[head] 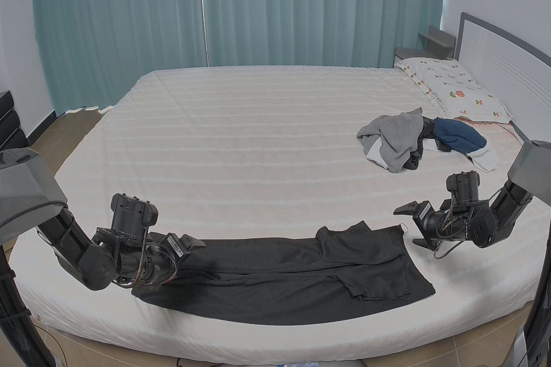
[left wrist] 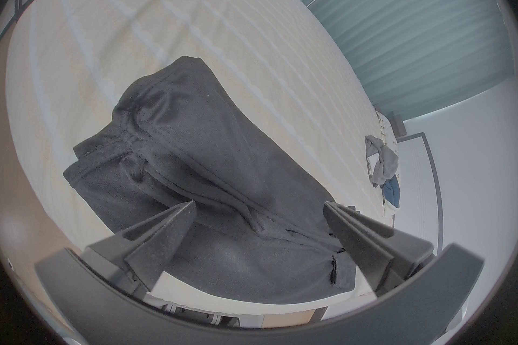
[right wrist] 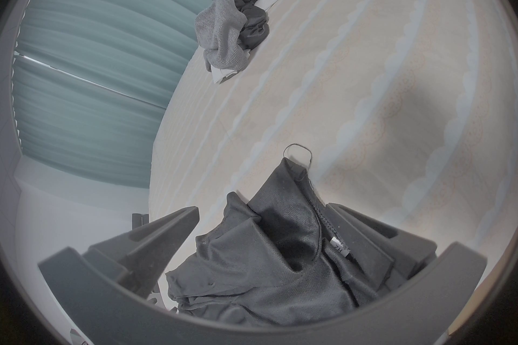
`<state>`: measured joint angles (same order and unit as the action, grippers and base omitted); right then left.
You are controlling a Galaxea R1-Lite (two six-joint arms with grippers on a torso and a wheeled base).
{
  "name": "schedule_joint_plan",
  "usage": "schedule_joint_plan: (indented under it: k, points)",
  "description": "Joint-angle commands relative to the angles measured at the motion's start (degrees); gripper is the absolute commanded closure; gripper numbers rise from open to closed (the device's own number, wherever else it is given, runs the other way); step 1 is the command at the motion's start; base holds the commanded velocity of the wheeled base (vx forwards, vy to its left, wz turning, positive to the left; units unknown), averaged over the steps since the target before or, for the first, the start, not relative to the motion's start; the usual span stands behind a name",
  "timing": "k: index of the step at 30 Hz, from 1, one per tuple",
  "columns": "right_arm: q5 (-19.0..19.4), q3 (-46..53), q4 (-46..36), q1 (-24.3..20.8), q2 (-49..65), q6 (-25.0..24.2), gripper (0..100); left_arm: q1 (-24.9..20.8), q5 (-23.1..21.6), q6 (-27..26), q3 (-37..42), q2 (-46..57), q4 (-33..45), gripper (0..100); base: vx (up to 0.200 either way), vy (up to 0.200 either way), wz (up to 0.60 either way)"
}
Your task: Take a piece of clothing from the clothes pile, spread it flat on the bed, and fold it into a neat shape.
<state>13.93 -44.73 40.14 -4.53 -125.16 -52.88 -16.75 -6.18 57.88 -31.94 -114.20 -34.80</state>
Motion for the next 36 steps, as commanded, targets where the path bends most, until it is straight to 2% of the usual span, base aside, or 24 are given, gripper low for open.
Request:
schedule_joint_plan:
  k: [1, 11, 17, 23, 30, 36]
  points:
    - [0.0, 0.0, 0.0, -0.1, -0.1, 0.1, 0, -2.3, 0.4, 1.1, 0.1, -1.7, -0.2, 0, 0.000, 0.000, 0.00]
    - [0.0, 0.2, 0.0, -0.2, -0.2, 0.1, 0, -4.2, 1.6, 1.2, 0.0, -4.4, -0.3, 0, 0.000, 0.000, 0.00]
    - [0.0, 0.3, 0.0, -0.4, -0.2, 0.1, 0, -3.2, 5.8, 1.3, -1.8, -7.4, -1.4, 0, 0.000, 0.000, 0.00]
    - [0.0, 0.3, 0.0, -0.4, -0.1, 0.1, 0, 0.9, 6.3, 0.8, -2.1, -7.0, -3.6, 0, 0.000, 0.000, 0.00]
    - [0.0, 0.4, 0.0, -0.4, 0.0, 0.1, 0, 7.8, 6.0, -1.3, -3.8, -7.5, -3.6, 0, 0.000, 0.000, 0.00]
    - [0.0, 0.4, 0.0, -0.4, 0.0, 0.1, 0, 10.2, 5.7, -3.2, -3.6, -6.8, -3.3, 0, 0.000, 0.000, 0.00]
